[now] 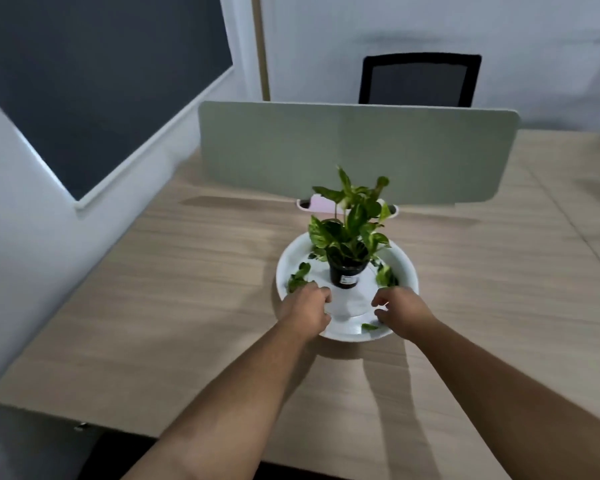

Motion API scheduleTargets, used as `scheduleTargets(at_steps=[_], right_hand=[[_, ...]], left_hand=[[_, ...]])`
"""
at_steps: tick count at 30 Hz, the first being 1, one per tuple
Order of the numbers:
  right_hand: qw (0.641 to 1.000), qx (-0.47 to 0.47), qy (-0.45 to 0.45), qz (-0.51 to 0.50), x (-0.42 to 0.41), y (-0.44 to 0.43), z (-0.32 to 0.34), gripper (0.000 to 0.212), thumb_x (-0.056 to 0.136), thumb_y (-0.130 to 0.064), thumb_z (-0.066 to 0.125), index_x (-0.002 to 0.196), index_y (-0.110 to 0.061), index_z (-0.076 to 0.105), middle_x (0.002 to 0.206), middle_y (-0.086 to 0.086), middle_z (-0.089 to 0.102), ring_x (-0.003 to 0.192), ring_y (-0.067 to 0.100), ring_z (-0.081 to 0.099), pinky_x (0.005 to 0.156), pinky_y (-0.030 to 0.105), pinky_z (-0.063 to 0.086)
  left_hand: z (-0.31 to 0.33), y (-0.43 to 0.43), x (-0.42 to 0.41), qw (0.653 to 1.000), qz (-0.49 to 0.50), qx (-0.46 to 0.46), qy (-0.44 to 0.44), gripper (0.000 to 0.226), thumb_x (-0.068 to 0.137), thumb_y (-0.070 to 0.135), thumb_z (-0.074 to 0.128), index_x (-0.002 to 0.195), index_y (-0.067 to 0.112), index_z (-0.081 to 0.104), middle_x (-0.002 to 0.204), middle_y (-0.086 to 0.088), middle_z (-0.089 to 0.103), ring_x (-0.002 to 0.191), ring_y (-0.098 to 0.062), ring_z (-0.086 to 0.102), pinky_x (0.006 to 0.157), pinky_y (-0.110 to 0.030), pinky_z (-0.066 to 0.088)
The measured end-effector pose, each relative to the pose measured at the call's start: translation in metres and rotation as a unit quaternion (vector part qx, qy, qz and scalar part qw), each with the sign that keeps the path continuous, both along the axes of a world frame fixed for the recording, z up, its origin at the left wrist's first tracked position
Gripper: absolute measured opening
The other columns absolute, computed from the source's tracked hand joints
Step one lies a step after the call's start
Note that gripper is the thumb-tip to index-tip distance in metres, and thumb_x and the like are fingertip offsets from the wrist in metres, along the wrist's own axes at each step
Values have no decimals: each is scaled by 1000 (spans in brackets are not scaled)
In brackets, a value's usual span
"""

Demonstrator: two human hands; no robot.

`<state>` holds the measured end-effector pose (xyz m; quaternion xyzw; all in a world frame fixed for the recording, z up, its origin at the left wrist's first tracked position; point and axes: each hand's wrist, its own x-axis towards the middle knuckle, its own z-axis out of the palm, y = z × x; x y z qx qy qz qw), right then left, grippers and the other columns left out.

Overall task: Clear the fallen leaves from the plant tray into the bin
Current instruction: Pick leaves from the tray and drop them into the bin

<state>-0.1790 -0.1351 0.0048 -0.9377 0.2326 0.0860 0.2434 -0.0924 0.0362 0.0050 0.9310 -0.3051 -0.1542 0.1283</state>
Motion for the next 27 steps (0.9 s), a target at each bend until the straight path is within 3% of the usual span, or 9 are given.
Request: scheduleTargets(at_steps=[6,11,14,17,21,25,27], right_hand=[[985,-129,89,79,12,-10,-20,38,81,-40,60,113,-19,56,116,5,61,110,26,56,96,39,39],[980,-149,105,84,22,-6,-30,48,72,-48,68,106,-17,55,110,6,60,103,27,59,92,39,40],[985,-126,92,75,26,-4,-35,43,71,-39,70,103,-14,55,108,8,60,100,29,60,82,36,46],[991,-78,82,71,27,-3,-38,33,74,-27,70,101,-10,57,108,13,59,99,32,59,81,38,49],[993,-45,83,75,30,0,-41,19,77,-6,59,96,-5,63,109,19,61,99,35,59,83,39,51],[994,-22,76,69,30,-1,-44,21,74,1,53,91,-3,66,105,21,63,97,37,60,83,39,54],[997,-4,55,56,28,-2,-44,17,73,-2,54,83,-8,67,101,20,66,94,35,61,80,36,54]], left_hand=[[-23,-21,13,991,3,136,-11,67,75,38,70,134,24,41,138,-7,42,123,-29,48,101,-43,37],[-35,-26,21,988,-10,155,-22,57,78,33,66,130,25,45,131,-10,46,114,-31,54,96,-41,41],[-36,-27,20,995,-4,102,-5,39,83,20,64,120,21,53,125,-10,49,104,-31,58,82,-37,47],[-41,-28,19,999,10,46,23,24,85,8,55,106,18,59,117,-10,55,99,-31,59,78,-34,49],[-42,-30,18,995,49,7,82,30,78,-7,46,94,11,64,99,-16,67,87,-32,67,77,-38,58],[-44,-28,19,993,66,-21,101,24,77,-8,49,77,10,66,87,-13,71,69,-24,63,54,-23,48],[-46,-27,20,990,80,-40,106,23,78,-6,52,76,12,68,89,-11,72,76,-25,67,62,-26,53]])
